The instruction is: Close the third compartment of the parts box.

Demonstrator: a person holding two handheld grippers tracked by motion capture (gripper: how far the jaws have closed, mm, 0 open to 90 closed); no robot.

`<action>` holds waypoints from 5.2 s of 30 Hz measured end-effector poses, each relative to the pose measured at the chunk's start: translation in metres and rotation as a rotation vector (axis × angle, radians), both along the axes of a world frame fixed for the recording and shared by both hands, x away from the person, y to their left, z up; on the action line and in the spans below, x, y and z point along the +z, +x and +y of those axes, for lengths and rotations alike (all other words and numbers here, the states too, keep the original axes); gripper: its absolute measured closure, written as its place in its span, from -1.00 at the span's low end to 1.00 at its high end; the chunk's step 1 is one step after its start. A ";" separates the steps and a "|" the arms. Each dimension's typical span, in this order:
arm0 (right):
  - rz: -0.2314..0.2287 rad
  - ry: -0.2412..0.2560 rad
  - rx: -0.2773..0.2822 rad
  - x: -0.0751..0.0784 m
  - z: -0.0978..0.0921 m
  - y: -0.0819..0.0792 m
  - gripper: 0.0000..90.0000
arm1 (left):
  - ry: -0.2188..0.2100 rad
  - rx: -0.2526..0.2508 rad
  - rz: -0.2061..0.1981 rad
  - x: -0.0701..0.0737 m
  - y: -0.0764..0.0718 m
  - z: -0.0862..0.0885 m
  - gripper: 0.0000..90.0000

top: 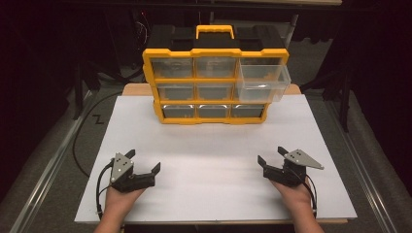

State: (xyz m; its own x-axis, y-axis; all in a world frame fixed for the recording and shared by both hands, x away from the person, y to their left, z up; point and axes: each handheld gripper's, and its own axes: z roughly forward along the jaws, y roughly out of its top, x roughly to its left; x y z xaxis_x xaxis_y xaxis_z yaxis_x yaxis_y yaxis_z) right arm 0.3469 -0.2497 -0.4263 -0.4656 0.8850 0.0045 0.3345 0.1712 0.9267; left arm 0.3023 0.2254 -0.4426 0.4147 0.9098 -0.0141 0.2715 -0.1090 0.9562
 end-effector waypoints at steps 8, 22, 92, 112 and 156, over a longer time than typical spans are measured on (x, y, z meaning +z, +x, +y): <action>-0.003 -0.009 -0.002 0.001 -0.001 -0.002 -0.17 | 0.001 -0.005 -0.001 0.000 0.000 0.000 -0.97; -0.022 -0.026 0.007 0.004 0.001 -0.005 0.46 | 0.002 -0.008 -0.003 0.000 0.000 0.000 -0.97; -0.199 0.048 0.037 0.069 0.071 0.020 1.00 | 0.003 -0.020 -0.013 0.000 0.002 0.002 -0.99; -0.275 0.084 -0.022 0.115 0.062 0.029 1.00 | 0.003 -0.026 -0.014 0.000 0.001 0.002 -0.99; -0.331 0.063 -0.075 0.164 0.065 0.046 1.00 | -0.008 -0.032 -0.023 0.001 0.000 0.004 -0.99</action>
State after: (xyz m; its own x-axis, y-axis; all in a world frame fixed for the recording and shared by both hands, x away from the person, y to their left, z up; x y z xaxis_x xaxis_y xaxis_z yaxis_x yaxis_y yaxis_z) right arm 0.3929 -0.1846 -0.2623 -0.3843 0.9198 -0.0797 0.0238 0.0962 0.9951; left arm 0.3023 0.2291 -0.4420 0.4436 0.8962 -0.0110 0.2461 -0.1100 0.9630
